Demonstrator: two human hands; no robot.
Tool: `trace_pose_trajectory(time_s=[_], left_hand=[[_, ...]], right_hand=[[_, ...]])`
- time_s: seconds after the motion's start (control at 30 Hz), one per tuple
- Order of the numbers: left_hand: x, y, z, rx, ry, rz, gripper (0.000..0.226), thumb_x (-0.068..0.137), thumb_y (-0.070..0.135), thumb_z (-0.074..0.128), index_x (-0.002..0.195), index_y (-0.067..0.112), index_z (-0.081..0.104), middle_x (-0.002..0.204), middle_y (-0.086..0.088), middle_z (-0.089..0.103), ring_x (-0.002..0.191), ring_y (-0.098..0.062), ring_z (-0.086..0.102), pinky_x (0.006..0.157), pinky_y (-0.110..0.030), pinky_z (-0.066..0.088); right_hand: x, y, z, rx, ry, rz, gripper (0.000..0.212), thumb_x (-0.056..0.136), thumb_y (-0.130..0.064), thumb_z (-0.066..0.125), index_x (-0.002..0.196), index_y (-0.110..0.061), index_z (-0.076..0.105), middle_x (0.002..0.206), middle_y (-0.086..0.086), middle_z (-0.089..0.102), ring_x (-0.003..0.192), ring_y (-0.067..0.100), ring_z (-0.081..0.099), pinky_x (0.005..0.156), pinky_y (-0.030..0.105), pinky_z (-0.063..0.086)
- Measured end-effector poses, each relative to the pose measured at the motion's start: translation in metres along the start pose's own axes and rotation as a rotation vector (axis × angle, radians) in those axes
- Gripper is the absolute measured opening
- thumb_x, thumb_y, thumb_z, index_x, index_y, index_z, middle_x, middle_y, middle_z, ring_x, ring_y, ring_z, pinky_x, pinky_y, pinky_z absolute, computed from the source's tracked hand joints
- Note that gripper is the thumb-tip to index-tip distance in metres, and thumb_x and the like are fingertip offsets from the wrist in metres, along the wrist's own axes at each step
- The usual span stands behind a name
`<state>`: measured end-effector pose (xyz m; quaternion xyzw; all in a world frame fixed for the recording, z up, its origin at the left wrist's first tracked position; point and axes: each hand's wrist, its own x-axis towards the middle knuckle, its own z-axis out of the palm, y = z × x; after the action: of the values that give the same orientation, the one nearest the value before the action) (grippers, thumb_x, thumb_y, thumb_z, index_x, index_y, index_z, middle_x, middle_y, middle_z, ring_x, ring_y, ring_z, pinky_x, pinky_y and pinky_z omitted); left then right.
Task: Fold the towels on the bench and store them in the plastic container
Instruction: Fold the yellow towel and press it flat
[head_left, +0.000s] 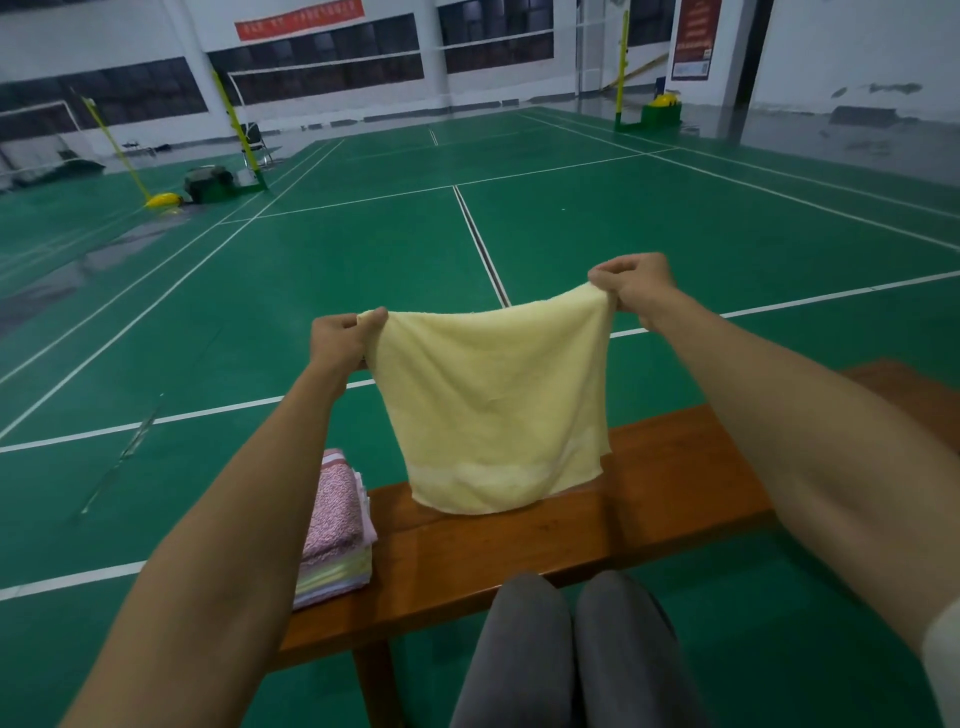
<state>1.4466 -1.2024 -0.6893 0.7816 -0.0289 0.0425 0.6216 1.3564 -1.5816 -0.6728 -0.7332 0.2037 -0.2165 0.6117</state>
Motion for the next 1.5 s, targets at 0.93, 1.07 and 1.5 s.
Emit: trace_pose_trajectory(time_s=[0.93,1.07,1.5], left_hand=[[0.002,0.002,0.032,-0.18,0.095,0.02,0.014,0.104,0.027,0.055,0.097,0.019,0.063,0.106,-0.009,0.073,0.099,-0.02,0.067,0.073,-0.035,0.063],[-0.017,0.0,0.03,-0.189,0.068,0.042,0.015,0.104,0.028,0.055,0.1,0.016,0.064,0.117,-0.013,0.066,0.104,-0.02,0.06,0.085,-0.041,0.061],[-0.099,-0.06,-0.015,0.606,-0.467,-0.303,0.031,0.093,0.026,0.072,0.114,0.004,0.067,0.112,-0.008,0.064,0.092,-0.023,0.063,0.072,-0.038,0.057]], right_hand=[[0.002,-0.003,0.006,-0.089,0.046,-0.012,0.012,0.101,-0.016,0.049,0.097,-0.023,0.058,0.121,0.009,0.06,0.109,0.025,0.061,0.062,0.037,0.064],[-0.01,-0.008,-0.004,0.004,0.029,-0.012,0.016,0.104,-0.015,0.049,0.094,-0.025,0.057,0.124,0.012,0.06,0.112,0.026,0.062,0.067,0.044,0.064],[-0.086,0.054,-0.062,-0.656,-0.644,0.446,0.02,0.101,-0.004,0.055,0.119,-0.007,0.062,0.105,0.012,0.077,0.091,0.027,0.074,0.068,0.036,0.062]])
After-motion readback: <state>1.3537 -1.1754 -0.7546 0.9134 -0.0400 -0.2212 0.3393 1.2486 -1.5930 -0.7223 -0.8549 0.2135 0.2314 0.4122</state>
